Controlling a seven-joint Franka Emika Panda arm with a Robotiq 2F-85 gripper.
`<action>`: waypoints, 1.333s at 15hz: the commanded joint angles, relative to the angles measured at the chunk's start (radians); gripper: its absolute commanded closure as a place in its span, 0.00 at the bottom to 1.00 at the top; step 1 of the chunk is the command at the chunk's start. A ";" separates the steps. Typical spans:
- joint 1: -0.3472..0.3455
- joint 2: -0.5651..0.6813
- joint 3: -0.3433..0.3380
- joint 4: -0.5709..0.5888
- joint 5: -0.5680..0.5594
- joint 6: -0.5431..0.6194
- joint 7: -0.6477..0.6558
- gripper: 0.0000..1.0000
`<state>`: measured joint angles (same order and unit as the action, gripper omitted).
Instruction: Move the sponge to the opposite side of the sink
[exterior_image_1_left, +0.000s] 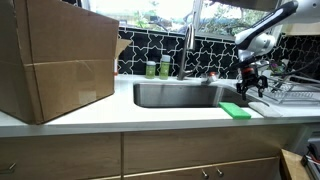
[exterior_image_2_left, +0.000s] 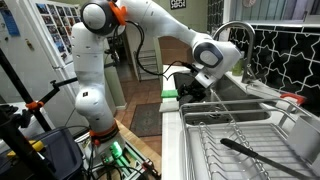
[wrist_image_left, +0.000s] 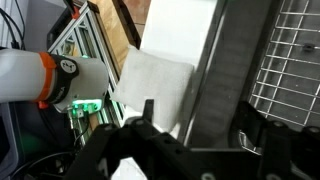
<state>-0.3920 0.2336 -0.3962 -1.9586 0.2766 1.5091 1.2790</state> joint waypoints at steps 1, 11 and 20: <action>0.008 0.001 0.009 0.025 0.065 0.019 -0.013 0.00; 0.037 0.207 0.093 0.202 0.190 -0.125 -0.015 0.00; 0.056 0.236 0.097 0.217 0.184 -0.139 0.000 0.00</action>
<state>-0.3472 0.4632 -0.2931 -1.7465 0.4466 1.3735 1.2737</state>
